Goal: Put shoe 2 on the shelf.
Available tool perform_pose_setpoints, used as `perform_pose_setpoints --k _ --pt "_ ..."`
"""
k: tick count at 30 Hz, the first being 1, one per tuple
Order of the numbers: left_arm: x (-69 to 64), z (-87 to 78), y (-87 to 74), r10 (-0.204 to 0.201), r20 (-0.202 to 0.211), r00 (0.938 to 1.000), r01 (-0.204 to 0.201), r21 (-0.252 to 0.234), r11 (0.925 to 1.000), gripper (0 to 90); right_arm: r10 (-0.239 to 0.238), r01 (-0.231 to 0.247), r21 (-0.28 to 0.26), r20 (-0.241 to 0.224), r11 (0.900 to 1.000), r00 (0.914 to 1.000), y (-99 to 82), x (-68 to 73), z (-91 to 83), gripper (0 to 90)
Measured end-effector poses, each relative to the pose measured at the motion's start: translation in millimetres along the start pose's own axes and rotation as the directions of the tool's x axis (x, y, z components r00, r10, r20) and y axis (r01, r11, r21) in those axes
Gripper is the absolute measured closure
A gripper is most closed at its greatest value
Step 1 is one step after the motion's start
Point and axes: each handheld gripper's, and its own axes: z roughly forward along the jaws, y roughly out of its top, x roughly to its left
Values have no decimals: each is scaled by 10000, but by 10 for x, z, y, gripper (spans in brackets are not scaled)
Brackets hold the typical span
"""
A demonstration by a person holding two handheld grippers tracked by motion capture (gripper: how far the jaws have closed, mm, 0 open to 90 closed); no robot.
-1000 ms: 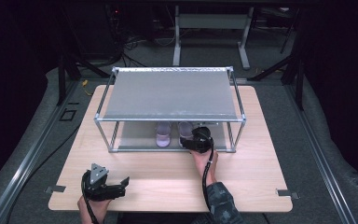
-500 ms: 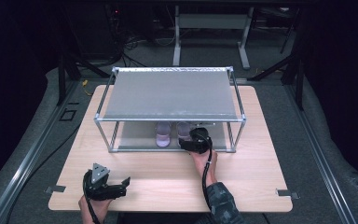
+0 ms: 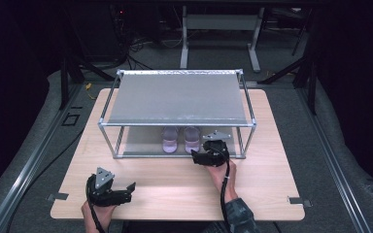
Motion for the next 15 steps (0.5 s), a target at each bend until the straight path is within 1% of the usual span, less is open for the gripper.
perform_pose_setpoints --k 1,3,8,9,10,11,12,14,15 --pt "6 1 2 11 -18 10000 -11 25 10000 0 -177 177 -46 56 9998 9998 -48 -14 -110 194" --pt "12 -1 6 5 -11 10000 -5 43 10000 0 -329 330 -49 242 9994 9992 -111 -36 -222 171" --pt "14 11 22 26 5 10000 -26 43 10000 0 -356 356 18 399 9994 9986 -312 -162 -500 144" --pt "14 11 22 26 5 10000 -26 43 10000 0 -356 356 18 399 9994 9986 -312 -162 -500 144" --pt "12 16 30 56 7 10000 -56 60 10000 0 -325 323 36 642 9995 9974 -400 -222 -604 142" --pt "9 18 31 66 24 10000 -66 45 10000 0 -303 296 102 790 9995 9964 -442 -255 -656 140" --pt "5 21 33 75 22 10000 -75 53 10000 0 -211 210 20 596 9998 9980 -486 -295 -699 138" --pt "0 31 33 85 14 10000 -85 48 10000 0 -176 172 53 980 9998 9950 -562 -349 -796 133" --pt "2 31 32 94 -11 10000 -93 45 9999 0 -149 139 95 1092 9999 9939 -595 -373 -842 128"
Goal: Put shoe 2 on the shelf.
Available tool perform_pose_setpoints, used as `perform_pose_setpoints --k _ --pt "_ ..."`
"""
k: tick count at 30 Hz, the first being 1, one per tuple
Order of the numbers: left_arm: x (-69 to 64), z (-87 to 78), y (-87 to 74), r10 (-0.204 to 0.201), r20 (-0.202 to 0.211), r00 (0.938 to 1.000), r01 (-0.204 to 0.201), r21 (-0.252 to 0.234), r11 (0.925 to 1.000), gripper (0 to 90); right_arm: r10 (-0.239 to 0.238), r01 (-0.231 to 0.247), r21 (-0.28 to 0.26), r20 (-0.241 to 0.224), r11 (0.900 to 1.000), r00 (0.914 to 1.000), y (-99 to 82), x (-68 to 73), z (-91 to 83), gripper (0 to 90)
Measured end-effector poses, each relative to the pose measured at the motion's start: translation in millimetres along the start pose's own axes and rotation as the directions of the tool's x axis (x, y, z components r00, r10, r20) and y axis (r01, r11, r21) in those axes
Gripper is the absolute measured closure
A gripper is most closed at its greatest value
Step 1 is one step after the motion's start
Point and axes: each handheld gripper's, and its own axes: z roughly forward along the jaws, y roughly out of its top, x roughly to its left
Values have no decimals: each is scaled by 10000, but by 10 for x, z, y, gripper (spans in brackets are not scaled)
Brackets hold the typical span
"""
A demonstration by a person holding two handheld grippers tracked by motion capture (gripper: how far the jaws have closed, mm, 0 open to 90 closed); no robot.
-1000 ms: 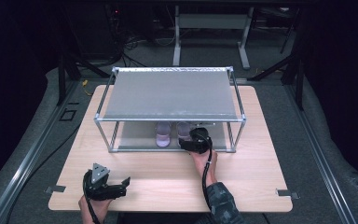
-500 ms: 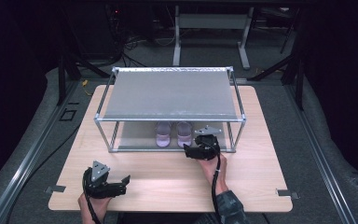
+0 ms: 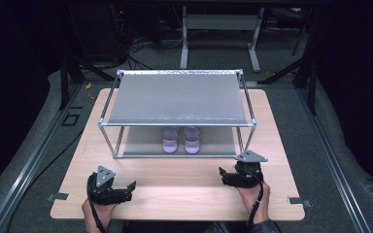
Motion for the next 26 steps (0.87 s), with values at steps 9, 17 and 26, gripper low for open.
perform_pose_setpoints --k 9,17,26 --pt "61 -17 -49 -207 -169 9996 207 -10 9998 0 549 -553 31 795 9985 9953 -332 -267 -279 86" --pt "83 -13 -73 -260 -189 9995 260 29 9997 0 1019 -1028 26 1086 9947 9888 -540 -427 -357 65" --pt "93 -39 -67 -266 -244 9994 265 -46 9996 0 927 -925 -74 1413 9957 9856 -509 -430 -375 37"
